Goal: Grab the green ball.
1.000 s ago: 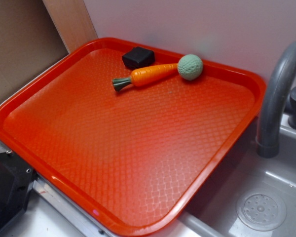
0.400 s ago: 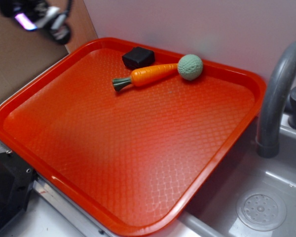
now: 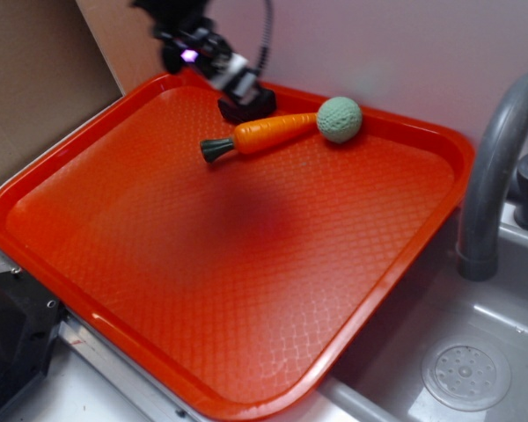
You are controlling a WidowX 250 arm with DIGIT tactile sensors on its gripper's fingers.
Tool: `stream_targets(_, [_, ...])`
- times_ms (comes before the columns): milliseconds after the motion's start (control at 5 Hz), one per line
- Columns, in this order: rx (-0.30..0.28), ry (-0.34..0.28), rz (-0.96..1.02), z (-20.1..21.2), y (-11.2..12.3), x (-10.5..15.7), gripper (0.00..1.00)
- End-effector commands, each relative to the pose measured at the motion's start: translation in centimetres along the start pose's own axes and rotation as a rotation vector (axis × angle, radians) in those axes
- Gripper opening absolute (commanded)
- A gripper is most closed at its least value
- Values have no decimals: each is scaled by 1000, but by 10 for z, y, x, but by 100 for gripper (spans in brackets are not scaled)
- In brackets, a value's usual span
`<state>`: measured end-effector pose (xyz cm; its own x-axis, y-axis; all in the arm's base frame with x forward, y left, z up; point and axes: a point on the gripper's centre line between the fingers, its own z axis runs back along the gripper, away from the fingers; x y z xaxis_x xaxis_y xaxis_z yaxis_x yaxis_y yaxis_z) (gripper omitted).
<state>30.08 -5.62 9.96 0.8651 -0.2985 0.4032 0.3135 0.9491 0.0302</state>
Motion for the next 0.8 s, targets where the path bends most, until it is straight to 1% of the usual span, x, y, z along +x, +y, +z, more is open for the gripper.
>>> stream_targets(0, [-10,-100,-23,-32,-5,43,100])
stream_targets(200, [-60,-129,-8,-48,-17,54,100])
stream_targets(400, [-79,-131,-12,-67,-32,62,100])
stream_targets(600, [-118,-83,27,-70,-43,59,0])
